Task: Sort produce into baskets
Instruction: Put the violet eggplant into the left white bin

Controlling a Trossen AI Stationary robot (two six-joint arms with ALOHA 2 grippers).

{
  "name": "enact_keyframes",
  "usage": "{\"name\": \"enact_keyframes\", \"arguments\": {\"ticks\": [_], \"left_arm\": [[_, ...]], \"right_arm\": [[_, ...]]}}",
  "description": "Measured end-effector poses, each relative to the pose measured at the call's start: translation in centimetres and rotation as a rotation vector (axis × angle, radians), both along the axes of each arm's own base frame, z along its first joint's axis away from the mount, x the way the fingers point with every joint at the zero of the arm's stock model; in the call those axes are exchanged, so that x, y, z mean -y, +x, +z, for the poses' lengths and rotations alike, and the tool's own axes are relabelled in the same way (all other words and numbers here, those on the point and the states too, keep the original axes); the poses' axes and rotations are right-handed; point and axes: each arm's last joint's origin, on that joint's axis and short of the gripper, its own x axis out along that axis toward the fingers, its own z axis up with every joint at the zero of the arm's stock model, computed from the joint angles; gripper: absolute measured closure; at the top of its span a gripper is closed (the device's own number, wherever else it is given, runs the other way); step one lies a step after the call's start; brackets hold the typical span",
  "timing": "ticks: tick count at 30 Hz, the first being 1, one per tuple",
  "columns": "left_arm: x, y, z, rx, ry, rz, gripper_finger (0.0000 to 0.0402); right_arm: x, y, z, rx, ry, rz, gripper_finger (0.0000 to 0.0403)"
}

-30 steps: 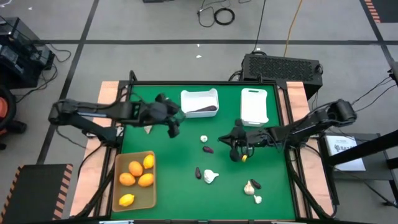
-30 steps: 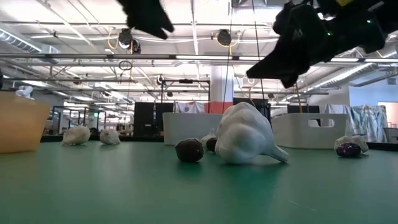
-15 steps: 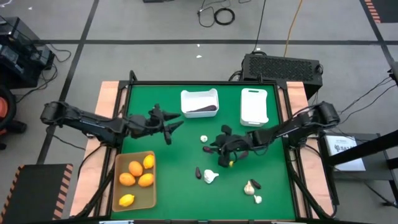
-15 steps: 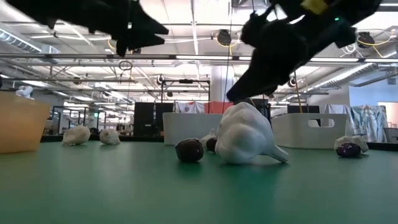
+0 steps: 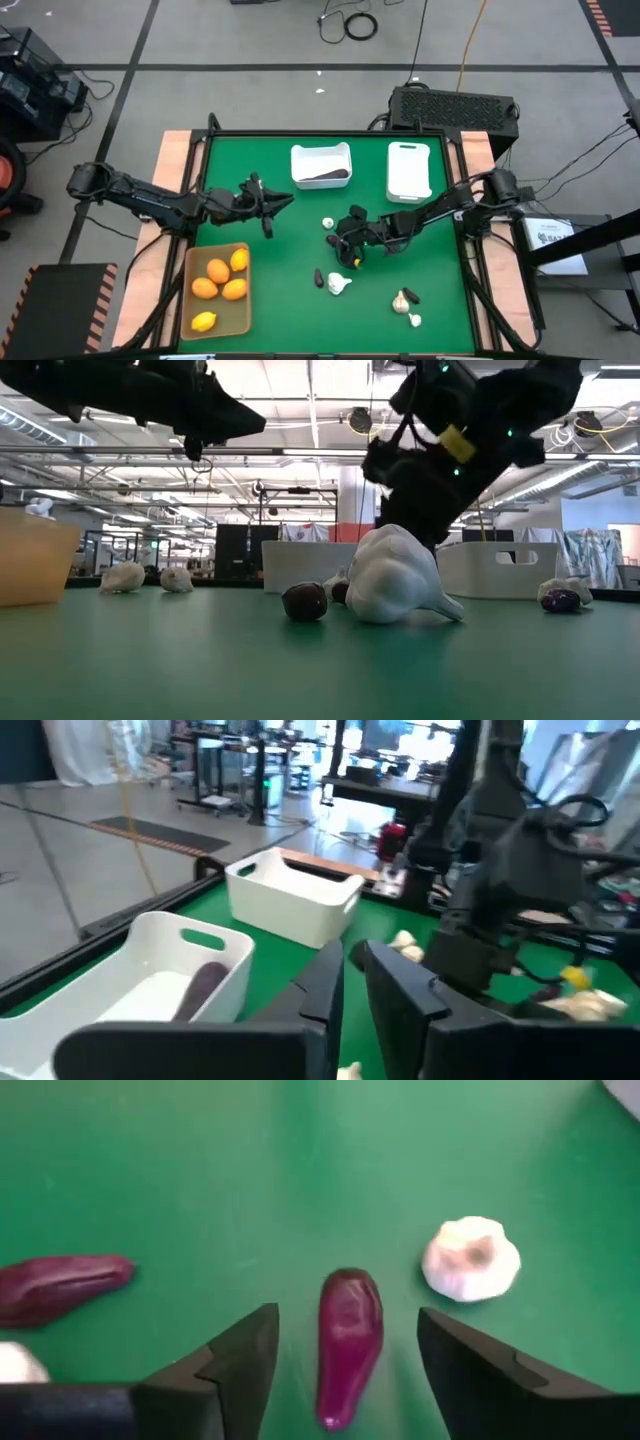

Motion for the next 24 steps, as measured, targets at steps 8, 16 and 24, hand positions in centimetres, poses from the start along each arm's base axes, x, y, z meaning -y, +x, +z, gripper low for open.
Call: {"name": "enact_keyframes", "arguments": {"ticks": [8,16,24], "left_arm": [[0.0,0.0,0.0,-0.006,0.022,-0.01,0.0354],[0.0,0.0,0.0,-0.008,0.027,-0.011,0.0354],[0.0,0.0,0.0,-0.008,0.028,-0.011,0.0354]], "right_arm": [[0.2,0.4,-1.3,-0.004,-0.039,-0.057,0.0168],[0.1,0.4,-1.3,-0.005,-0.038,-0.06,0.0216],[0.0,0.3,-1.2,-0.009,0.0,-0.019,0.031]]}}
